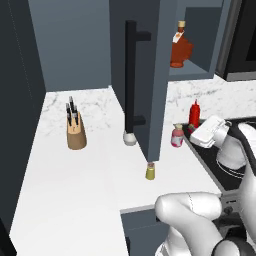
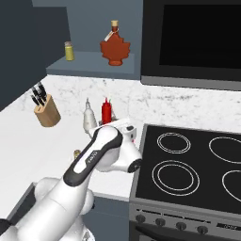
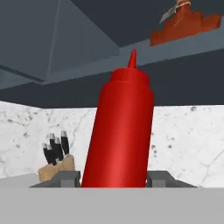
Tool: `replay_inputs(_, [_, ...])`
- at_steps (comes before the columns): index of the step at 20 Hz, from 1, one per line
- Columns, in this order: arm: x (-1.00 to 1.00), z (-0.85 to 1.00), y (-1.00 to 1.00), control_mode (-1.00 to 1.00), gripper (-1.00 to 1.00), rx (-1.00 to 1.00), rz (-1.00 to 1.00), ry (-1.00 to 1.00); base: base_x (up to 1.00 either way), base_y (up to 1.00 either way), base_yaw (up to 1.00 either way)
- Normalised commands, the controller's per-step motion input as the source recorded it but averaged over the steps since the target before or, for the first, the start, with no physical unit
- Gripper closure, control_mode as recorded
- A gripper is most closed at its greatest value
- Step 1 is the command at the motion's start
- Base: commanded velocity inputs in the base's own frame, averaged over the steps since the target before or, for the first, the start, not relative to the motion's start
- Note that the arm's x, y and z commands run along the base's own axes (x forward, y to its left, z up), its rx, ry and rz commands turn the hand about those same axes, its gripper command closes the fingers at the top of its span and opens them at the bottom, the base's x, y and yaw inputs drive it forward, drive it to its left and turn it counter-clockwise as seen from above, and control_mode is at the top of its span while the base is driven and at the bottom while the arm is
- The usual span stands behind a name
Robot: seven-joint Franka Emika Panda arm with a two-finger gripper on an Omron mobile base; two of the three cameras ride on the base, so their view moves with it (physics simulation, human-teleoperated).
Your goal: Put the shaker and condiment bottle from the counter next to their counterparts in the cabinet.
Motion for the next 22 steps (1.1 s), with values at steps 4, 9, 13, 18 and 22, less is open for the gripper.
replay_inputs(4, [0.0, 0.78, 0.01, -1.0, 1.0, 0.0, -0.11, -0.04, 0.0, 0.0, 0.0])
replay_inputs(9, [0.12, 0.74, 0.0, -1.0, 1.0, 0.0, -0.1, 0.0, 0.0, 0.0, 0.0])
replay_inputs(13, [0.35, 0.73, 0.0, -1.0, 1.0, 0.0, -0.11, 0.0, 0.0, 0.0, 0.0])
replay_inputs(18, [0.44, 0.71, 0.0, -1.0, 1.0, 0.0, -0.12, 0.0, 0.0, 0.0, 0.0])
replay_inputs(22, [0.29, 0.62, 0.0, -1.0, 1.0, 0.01, -0.1, 0.0, 0.0, 0.0, 0.0])
